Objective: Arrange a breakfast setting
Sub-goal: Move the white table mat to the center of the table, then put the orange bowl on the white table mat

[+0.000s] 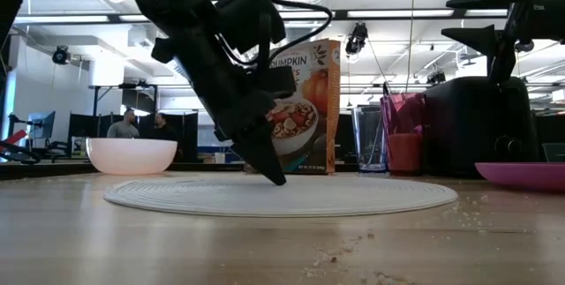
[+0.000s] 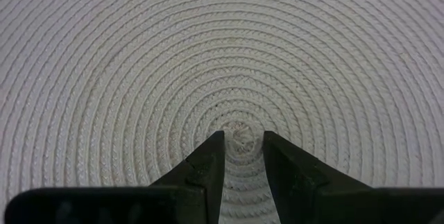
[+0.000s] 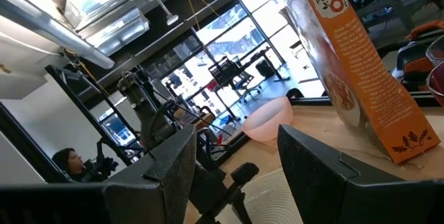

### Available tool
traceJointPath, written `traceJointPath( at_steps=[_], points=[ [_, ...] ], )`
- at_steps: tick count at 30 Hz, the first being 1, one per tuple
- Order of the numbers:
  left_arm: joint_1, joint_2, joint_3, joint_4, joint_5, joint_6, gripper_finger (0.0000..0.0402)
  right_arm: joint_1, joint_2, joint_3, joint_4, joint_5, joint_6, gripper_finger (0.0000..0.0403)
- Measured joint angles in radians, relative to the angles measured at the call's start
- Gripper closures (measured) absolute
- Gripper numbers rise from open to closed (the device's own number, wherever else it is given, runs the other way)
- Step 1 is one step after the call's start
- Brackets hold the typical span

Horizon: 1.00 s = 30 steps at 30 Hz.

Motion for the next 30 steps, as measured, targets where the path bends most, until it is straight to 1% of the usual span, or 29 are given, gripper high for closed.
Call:
traceJointPath(
  at_steps=[10, 15, 21, 26, 30],
  points=[
    [-0.011, -0.046, 0.009, 0.003, 0.000, -0.009, 0.0317, 0.000, 0.000, 0.000, 0.000, 0.000, 0.000, 0.0211],
    [-0.014, -0.097, 0.009, -0.034, 0.000, -0.009, 0.0317, 0.000, 0.000, 0.000, 0.000, 0.000, 0.000, 0.0211],
    [-0.014, -0.210, -0.017, -0.156, -0.002, 0.001, 0.0317, 0.000, 0.000, 0.000, 0.000, 0.000, 0.000, 0.0211],
    [-0.014, -0.307, -0.040, -0.284, -0.033, 0.030, 0.0317, 0.000, 0.000, 0.000, 0.000, 0.000, 0.000, 0.0211],
    [-0.014, -0.356, -0.043, -0.377, -0.054, 0.043, 0.0317, 0.000, 0.000, 0.000, 0.001, 0.000, 0.000, 0.0211]
  ],
)
